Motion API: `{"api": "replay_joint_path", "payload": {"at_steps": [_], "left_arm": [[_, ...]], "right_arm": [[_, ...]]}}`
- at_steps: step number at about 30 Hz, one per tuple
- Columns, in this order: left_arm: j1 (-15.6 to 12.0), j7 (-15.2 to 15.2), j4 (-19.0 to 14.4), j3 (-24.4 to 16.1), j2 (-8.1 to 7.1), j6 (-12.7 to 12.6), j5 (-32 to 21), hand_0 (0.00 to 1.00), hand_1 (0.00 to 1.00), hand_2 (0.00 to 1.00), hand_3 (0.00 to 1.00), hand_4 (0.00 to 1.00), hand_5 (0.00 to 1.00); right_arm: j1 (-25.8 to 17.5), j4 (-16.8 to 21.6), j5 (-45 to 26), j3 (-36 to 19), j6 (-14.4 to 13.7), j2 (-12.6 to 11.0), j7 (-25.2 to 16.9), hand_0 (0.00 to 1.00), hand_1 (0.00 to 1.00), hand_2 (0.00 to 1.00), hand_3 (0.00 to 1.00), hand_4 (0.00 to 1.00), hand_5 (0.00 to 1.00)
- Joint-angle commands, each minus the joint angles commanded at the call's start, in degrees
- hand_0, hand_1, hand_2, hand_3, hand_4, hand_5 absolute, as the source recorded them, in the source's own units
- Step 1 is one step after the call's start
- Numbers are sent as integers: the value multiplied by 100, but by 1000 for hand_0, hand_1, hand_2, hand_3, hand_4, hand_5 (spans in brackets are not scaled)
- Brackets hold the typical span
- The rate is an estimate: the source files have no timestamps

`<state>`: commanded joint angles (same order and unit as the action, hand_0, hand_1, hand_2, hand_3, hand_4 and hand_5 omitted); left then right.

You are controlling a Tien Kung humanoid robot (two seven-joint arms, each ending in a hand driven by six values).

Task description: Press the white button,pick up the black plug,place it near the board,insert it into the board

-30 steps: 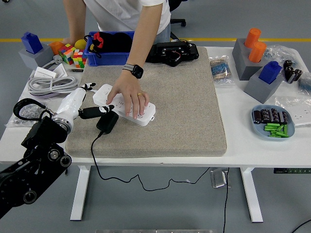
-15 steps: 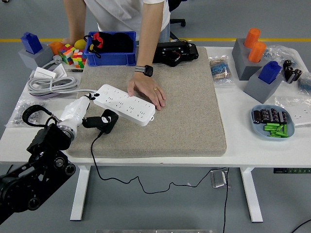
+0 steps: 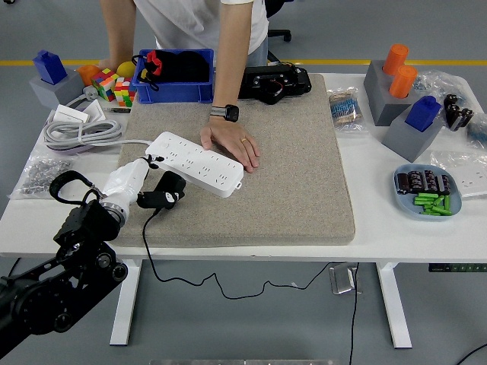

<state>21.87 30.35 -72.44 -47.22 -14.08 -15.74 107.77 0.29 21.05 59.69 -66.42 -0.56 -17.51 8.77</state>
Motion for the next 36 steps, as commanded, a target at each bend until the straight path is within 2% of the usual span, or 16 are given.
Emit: {"api": "replay_joint_path", "payload": {"at_steps": [3,4,9,10,15,16,21,22,27,28,33,34,36], "left_arm": [[16,12,46,30,21,-7,14,789,787,727,820,922,368],[23,22,62,36,26,-6,18,729,716,631,803,910,320],[38,37,108,35,41,-13,35,729,716,631,803,910,320],[39,38,111,35,43,-19,40,693,681,585,775,890,254],[54,38,162,44,57,-27,51,693,681,585,775,890,254],[53,31,163,46,57,-34,49,635,634,537,733,862,186],[63,-8,164,56,59,-92,58,635,634,537,733,862,186],[65,-11,173,60,62,-98,58,537,562,473,692,838,148],[49,-19,193,83,73,-113,64,537,562,473,692,838,148],[47,-16,197,86,75,-110,64,389,482,408,604,789,74],[43,-29,218,81,85,-93,67,389,482,408,604,789,74],[44,-37,220,73,85,-90,61,349,443,402,582,750,12],[45,-73,213,66,83,-94,71,349,443,402,582,750,12]], "right_arm": [[-3,2,-1,-5,-6,9,-11,779,674,651,611,663,427],[-4,4,-1,-7,-7,13,-14,779,674,650,611,663,428],[-18,9,-4,-13,-16,16,-31,779,674,650,611,663,428],[-22,6,-2,-15,-20,14,-34,778,674,649,610,662,429],[-23,9,1,-28,-29,11,-45,778,674,649,610,662,429],[-23,10,-1,-32,-31,13,-49,777,674,650,609,662,427],[-25,11,2,-53,-39,25,-65,777,674,650,609,662,427],[-28,10,4,-53,-39,27,-64,777,674,648,608,662,430],[-42,11,4,-58,-44,33,-74,777,674,648,608,662,430],[-44,10,4,-59,-46,34,-76,777,671,647,606,662,429],[-62,8,5,-56,-55,30,-90,777,671,647,606,662,429],[-61,7,6,-50,-56,28,-91,776,671,645,606,661,428],[-62,10,4,-56,-60,28,-99,776,671,645,606,661,428]]}}
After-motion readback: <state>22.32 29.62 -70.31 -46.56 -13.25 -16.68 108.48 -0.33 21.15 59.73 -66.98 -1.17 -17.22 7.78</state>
